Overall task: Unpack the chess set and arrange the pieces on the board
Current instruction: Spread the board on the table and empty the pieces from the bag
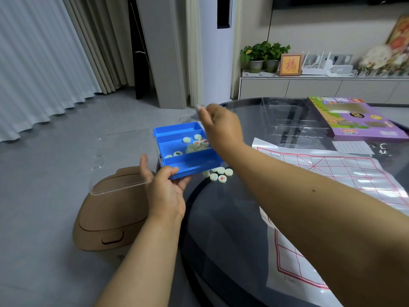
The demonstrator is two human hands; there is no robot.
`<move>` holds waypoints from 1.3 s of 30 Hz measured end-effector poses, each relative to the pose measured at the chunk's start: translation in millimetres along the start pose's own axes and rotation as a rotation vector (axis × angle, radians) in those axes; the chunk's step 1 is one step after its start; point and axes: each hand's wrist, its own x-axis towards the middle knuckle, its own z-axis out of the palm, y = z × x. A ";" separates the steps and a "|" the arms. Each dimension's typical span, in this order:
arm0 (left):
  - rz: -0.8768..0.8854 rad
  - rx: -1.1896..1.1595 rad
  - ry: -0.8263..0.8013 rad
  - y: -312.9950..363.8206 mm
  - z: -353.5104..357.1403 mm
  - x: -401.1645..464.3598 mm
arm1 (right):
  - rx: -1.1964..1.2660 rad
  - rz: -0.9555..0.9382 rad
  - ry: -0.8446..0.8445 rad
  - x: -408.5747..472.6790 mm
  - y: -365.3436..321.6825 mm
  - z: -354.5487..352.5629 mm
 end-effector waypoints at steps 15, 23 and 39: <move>0.104 -0.040 0.092 7.4 -12.9 10.1 | -0.527 0.085 -0.324 -28.7 71.1 19.8; 0.101 -0.048 0.089 3.9 -16.4 12.6 | -0.471 -0.008 -0.263 -35.0 82.8 27.7; 0.105 -0.046 0.074 4.8 -16.9 12.8 | -0.180 0.046 -0.184 -22.0 80.4 6.2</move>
